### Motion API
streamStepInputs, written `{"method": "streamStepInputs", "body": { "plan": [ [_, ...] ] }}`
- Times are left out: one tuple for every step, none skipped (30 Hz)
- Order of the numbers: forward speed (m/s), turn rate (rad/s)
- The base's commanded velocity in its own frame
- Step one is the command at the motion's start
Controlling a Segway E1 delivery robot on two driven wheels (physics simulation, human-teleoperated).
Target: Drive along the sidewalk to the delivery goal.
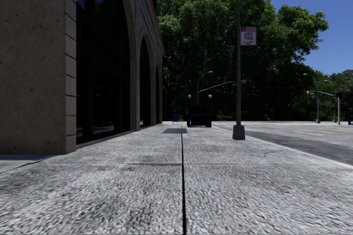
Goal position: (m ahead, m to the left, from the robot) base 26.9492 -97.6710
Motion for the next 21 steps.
{"method": "streamStepInputs", "body": {
  "plan": [
    [2.00, 0.00],
    [2.00, 0.00],
    [2.00, 0.00],
    [2.00, 0.00],
    [2.00, 0.00],
    [2.00, 0.00],
    [2.00, 0.00],
    [2.00, 0.00],
    [2.00, 0.00],
    [2.00, 0.00],
    [2.00, 0.00],
    [2.00, 0.00],
    [2.00, 0.00],
    [2.00, 0.00],
    [2.00, 0.00],
    [2.00, 0.00],
    [2.00, 0.00],
    [2.00, 0.00],
    [2.00, 0.00],
    [2.00, 0.00],
    [2.00, 0.00]
  ]
}}
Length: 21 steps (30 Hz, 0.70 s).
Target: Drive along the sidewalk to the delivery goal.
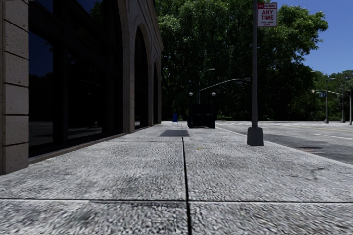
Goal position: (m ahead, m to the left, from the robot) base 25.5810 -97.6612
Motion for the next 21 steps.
{"method": "streamStepInputs", "body": {
  "plan": [
    [2.00, 0.00],
    [2.00, 0.00],
    [2.00, 0.00],
    [2.00, 0.00],
    [2.00, 0.00],
    [2.00, 0.00],
    [2.00, 0.00],
    [2.00, 0.00],
    [2.00, 0.00],
    [2.00, 0.00],
    [2.00, 0.00],
    [2.00, 0.00],
    [2.00, 0.00],
    [2.00, 0.00],
    [2.00, 0.00],
    [2.00, 0.00],
    [2.00, 0.00],
    [2.00, 0.00],
    [2.00, 0.00],
    [2.00, 0.00],
    [2.00, 0.00]
  ]
}}
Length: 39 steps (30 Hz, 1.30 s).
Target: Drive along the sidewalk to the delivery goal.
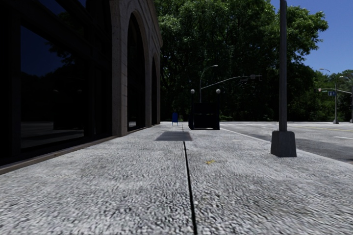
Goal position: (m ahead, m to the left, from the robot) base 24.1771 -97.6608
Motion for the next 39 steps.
{"method": "streamStepInputs", "body": {
  "plan": [
    [2.00, 0.00],
    [2.00, 0.00],
    [2.00, 0.00],
    [2.00, 0.00],
    [2.00, 0.00],
    [2.00, 0.00],
    [2.00, 0.00],
    [2.00, 0.00],
    [2.00, 0.00],
    [2.00, 0.00],
    [2.00, 0.00],
    [2.00, 0.00],
    [2.00, 0.00],
    [2.00, 0.00],
    [2.00, 0.00],
    [2.00, 0.00],
    [2.00, 0.00],
    [2.00, 0.00],
    [2.00, 0.00],
    [2.00, 0.00],
    [2.00, 0.00],
    [2.00, 0.00],
    [2.00, 0.00],
    [2.00, 0.00],
    [2.00, 0.00],
    [2.00, 0.00],
    [2.00, 0.00],
    [2.00, 0.00],
    [2.00, 0.00],
    [2.00, 0.00],
    [2.00, 0.00],
    [2.00, 0.00],
    [2.00, 0.00],
    [2.00, 0.00],
    [2.00, 0.00],
    [2.00, 0.00],
    [2.00, 0.00],
    [2.00, 0.00],
    [2.00, 0.00]
  ]
}}
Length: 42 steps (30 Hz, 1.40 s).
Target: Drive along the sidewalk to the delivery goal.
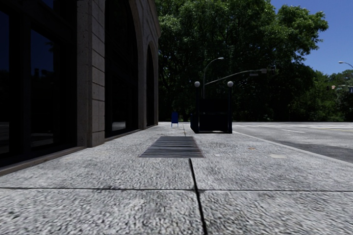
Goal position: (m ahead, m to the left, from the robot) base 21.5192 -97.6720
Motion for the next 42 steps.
{"method": "streamStepInputs", "body": {
  "plan": [
    [2.00, 0.00],
    [2.00, 0.00],
    [2.00, 0.00],
    [2.00, 0.00],
    [2.00, 0.00],
    [2.00, 0.00],
    [2.00, 0.00],
    [2.00, 0.00],
    [2.00, 0.00],
    [2.00, 0.00],
    [2.00, 0.00],
    [2.00, 0.00],
    [2.00, 0.00],
    [2.00, 0.00],
    [2.00, 0.00],
    [2.00, 0.00],
    [2.00, 0.00],
    [2.00, 0.00],
    [2.00, 0.00],
    [2.00, 0.00],
    [2.00, 0.00],
    [2.00, 0.00],
    [2.00, 0.00],
    [2.00, 0.00],
    [2.00, 0.00],
    [2.00, 0.00],
    [2.00, 0.00],
    [2.00, 0.00],
    [2.00, 0.00],
    [2.00, 0.00],
    [2.00, 0.00],
    [2.00, 0.00],
    [2.00, 0.00],
    [2.00, 0.00],
    [2.00, 0.00],
    [2.00, 0.00],
    [2.00, 0.00],
    [2.00, 0.00],
    [2.00, 0.00],
    [2.00, 0.00],
    [2.00, 0.00],
    [2.00, 0.00]
  ]
}}
